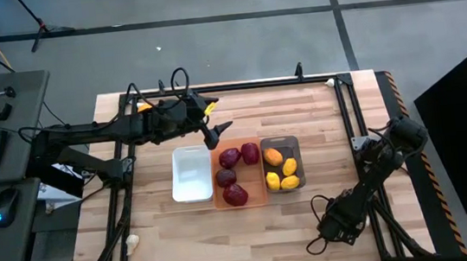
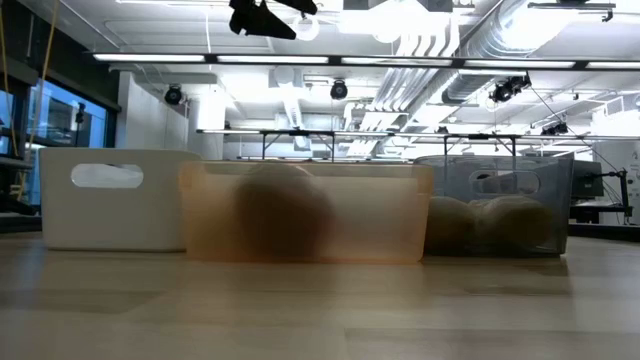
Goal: Sort produce into baskets
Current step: Put the white garlic into the white bin
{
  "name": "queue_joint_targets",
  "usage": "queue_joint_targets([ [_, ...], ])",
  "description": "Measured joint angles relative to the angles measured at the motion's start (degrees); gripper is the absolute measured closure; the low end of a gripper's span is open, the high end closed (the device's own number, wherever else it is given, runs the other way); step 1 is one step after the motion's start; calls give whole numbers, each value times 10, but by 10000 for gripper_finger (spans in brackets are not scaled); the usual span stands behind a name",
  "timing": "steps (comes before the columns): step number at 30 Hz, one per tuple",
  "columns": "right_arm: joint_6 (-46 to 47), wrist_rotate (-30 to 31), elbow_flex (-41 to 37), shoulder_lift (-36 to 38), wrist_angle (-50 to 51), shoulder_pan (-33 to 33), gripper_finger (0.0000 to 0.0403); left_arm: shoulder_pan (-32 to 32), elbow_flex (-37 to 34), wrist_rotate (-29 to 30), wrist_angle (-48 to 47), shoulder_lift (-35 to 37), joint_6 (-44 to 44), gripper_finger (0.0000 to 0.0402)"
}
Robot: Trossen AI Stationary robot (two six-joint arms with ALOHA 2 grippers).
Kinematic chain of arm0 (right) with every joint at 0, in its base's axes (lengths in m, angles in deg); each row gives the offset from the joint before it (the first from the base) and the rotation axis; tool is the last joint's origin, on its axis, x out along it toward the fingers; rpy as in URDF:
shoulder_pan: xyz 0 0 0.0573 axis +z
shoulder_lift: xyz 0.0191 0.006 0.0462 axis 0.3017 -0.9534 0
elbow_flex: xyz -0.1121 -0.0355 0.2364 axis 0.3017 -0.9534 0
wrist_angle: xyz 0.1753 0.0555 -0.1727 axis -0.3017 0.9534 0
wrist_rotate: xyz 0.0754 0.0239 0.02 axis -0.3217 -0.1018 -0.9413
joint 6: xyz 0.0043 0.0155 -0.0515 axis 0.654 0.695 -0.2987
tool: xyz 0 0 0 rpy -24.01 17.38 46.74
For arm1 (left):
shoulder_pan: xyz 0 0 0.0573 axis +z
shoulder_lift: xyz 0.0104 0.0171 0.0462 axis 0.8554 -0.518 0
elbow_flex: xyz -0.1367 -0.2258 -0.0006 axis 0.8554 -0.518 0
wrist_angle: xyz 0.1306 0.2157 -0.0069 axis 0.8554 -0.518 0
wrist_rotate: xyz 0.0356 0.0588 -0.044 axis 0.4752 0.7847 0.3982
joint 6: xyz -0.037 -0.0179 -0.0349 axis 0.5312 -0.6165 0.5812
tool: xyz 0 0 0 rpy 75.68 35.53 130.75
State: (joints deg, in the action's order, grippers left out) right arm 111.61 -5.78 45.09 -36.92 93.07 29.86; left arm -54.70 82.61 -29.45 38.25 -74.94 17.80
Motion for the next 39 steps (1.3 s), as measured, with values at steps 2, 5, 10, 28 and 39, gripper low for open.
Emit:
queue_joint_targets([
  [2, 0, 4, 0, -1, 0, 0, 146, 0, 0, 0, -4, 0, -1, 12],
  [5, -2, 4, 0, -7, 0, 0, 147, 0, 0, 0, -12, 0, -2, 12],
  [10, -2, -3, 0, -18, 0, 0, 174, 0, 0, 0, -16, 7, -12, 12],
  [28, -4, 166, 103, 103, 56, -69, 300, 3, 85, -78, -82, 150, -43, 12],
  [39, -360, 542, 226, 106, -183, -262, 284, 0, 60, -163, -167, 154, 82, 12],
])
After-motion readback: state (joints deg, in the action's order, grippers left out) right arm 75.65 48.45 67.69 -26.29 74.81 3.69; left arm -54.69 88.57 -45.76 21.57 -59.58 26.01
